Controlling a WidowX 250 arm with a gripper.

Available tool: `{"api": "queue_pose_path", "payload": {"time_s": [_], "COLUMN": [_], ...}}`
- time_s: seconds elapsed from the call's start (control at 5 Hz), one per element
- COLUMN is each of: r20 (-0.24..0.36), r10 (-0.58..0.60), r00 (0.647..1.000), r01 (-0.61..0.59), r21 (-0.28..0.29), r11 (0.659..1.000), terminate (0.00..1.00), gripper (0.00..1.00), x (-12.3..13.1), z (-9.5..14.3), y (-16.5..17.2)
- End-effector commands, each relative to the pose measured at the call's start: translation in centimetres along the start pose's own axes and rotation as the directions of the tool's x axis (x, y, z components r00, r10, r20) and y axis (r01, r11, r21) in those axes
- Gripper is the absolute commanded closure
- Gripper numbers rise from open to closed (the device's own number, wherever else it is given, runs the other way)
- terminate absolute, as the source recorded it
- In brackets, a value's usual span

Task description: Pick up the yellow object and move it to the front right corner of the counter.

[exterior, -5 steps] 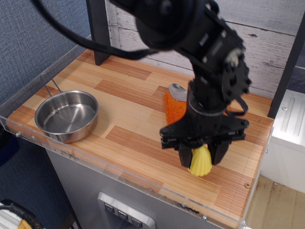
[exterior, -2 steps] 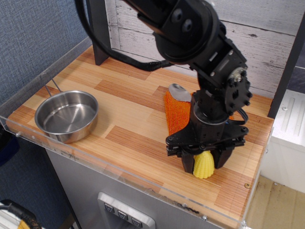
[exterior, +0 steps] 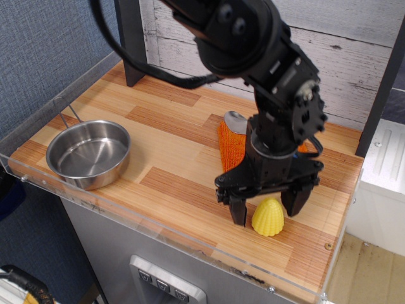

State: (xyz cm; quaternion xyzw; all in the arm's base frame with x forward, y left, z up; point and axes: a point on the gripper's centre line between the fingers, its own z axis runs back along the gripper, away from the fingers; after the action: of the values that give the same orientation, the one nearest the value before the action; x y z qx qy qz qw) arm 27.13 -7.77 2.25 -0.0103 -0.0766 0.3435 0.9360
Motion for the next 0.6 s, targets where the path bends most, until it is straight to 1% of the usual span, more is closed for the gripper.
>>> {"api": "queue_pose_path", "payload": {"time_s": [0.0, 0.2, 0.4], "r20": [0.060, 0.114, 0.153], "r10": [0.069, 0.133, 0.206], "r00": [0.996, 0.985, 0.966], "r01": [-0.064, -0.116, -0.175], "r21": [-0.087, -0.143, -0.193], "r11": [0.994, 0.983, 0.965], "terminate": [0.00, 0.00, 0.00], "gripper": [0.00, 0.00, 0.00], "x": [2.1, 3.8, 5.1], "z": [3.6, 7.2, 10.1], "y": [1.6, 2.3, 3.4]}}
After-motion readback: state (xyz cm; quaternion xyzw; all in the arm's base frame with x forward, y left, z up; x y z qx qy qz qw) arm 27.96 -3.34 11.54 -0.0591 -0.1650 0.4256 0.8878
